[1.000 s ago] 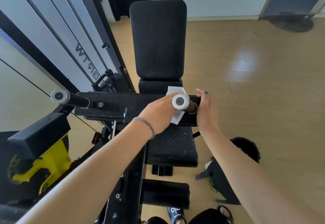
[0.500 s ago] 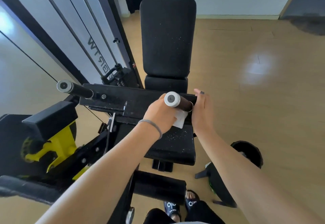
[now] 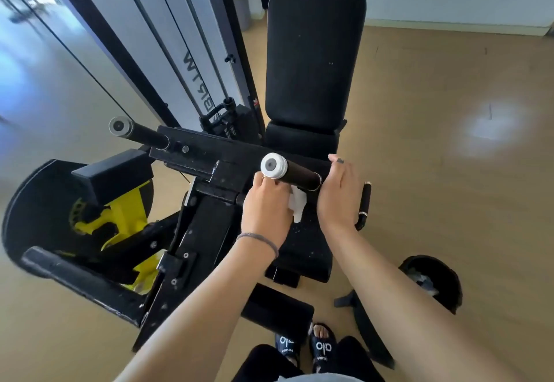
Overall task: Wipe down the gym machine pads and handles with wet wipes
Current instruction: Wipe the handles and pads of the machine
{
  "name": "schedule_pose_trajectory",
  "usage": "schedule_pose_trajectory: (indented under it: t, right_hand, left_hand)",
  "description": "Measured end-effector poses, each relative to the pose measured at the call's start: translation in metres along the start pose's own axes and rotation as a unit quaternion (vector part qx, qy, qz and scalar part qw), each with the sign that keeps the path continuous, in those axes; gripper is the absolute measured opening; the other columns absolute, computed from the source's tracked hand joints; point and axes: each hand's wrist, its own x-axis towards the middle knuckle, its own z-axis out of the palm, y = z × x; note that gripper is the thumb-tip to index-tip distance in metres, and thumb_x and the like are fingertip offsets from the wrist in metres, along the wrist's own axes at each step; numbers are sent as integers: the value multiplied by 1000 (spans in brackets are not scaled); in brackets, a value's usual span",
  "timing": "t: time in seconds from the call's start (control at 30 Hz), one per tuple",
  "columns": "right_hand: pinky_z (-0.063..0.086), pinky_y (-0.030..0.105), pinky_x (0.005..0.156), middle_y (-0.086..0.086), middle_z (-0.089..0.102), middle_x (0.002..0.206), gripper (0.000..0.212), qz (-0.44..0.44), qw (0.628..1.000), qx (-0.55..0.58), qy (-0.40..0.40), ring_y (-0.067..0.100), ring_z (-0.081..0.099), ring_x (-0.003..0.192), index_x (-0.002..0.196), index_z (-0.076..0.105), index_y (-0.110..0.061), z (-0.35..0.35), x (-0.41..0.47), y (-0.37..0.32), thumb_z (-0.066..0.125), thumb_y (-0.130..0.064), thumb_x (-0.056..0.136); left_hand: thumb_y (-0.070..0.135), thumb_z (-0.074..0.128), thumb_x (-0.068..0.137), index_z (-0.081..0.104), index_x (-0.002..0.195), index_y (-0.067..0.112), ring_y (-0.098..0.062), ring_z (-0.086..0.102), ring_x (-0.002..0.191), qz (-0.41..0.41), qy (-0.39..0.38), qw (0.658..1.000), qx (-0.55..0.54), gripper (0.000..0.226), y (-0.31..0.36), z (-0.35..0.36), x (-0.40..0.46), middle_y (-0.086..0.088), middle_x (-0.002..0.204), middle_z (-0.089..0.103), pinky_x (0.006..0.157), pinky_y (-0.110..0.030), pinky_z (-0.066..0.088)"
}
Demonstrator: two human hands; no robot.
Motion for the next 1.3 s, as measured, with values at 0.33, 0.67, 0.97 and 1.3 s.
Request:
schedule_pose_trajectory:
  t: [0.33, 0.67, 0.97, 1.3]
  right_hand:
    - [33, 10, 89, -9, 56, 123, 40, 8, 1000, 30, -3, 9, 51, 114, 130, 62, -22, -1, 2, 0, 29, -28, 109]
    - [33, 17, 88, -8, 57, 112, 40, -36, 998, 17, 49, 10, 51, 108, 123, 67, -14, 12, 6, 8, 31, -22, 108]
    - [34, 16, 92, -9, 57, 123, 45, -16, 998, 55, 20, 4, 49, 113, 128, 64, -21, 9, 6, 12, 27, -32, 105]
    - [32, 4, 87, -10, 56, 125, 44, -22, 998, 64, 14, -4, 48, 109, 130, 62, -21, 9, 6, 15, 27, -32, 105]
  left_hand:
    - [10, 44, 96, 57, 111, 9, -20, 60, 88, -478, 78, 654, -581, 19, 42, 45, -18, -13, 111, 63, 76, -29, 47]
    - [15, 39, 102, 60, 117, 10, -26, 62, 102, -491, 151, 587, -626, 26, 50, 35, 17, -8, 121, 63, 89, -35, 50]
    - [23, 42, 101, 65, 107, 11, -26, 63, 93, -488, 83, 503, -709, 27, 40, 35, -3, -8, 103, 68, 83, -35, 51]
    - [46, 44, 87, 57, 98, 31, -30, 58, 103, -516, 156, 467, -701, 23, 30, 47, 31, 6, 104, 62, 92, -36, 48]
